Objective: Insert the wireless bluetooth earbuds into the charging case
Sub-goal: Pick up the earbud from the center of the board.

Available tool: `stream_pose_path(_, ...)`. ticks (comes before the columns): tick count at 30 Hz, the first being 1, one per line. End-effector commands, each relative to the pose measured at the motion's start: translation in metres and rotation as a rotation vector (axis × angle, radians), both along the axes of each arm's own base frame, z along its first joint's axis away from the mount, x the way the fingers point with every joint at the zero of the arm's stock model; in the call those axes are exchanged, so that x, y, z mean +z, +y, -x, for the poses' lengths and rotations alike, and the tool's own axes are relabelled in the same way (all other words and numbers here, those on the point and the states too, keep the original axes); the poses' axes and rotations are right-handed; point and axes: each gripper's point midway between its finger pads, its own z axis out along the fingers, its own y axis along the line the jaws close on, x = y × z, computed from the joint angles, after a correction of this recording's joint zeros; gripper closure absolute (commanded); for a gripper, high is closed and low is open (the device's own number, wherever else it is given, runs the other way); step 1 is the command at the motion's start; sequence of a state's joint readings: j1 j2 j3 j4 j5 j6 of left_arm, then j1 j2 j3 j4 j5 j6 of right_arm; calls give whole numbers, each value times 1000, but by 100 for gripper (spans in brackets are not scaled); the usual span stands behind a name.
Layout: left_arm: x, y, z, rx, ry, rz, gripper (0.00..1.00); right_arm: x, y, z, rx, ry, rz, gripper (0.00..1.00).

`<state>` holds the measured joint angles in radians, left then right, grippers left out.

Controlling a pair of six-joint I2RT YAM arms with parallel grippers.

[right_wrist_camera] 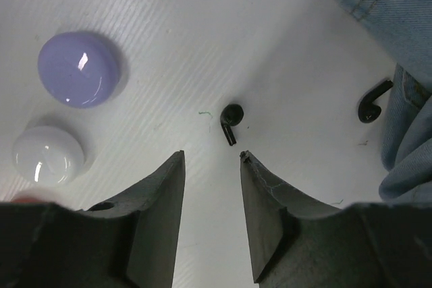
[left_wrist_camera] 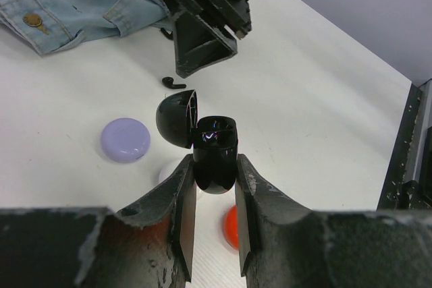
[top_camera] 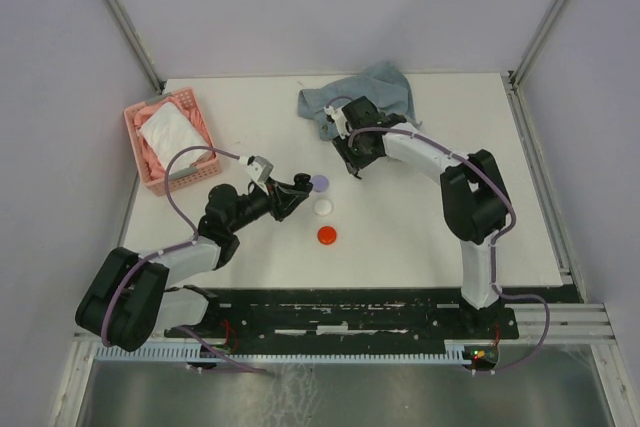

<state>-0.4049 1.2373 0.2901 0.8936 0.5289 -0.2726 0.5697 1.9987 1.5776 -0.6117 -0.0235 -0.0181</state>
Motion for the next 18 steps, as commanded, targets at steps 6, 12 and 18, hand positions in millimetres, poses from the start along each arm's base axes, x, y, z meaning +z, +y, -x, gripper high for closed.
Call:
stream_pose_path(6, 20, -2, 0, -10, -62, 41, 97, -14, 1, -25, -68, 33, 27, 57)
stream_pose_path(12, 20, -3, 1, -23, -62, 43, 97, -30, 3, -26, -67, 72, 40, 58)
stream_pose_path(18, 21, -6, 3, -42, -63, 49, 97, -44, 0, -25, -75, 101, 71, 61)
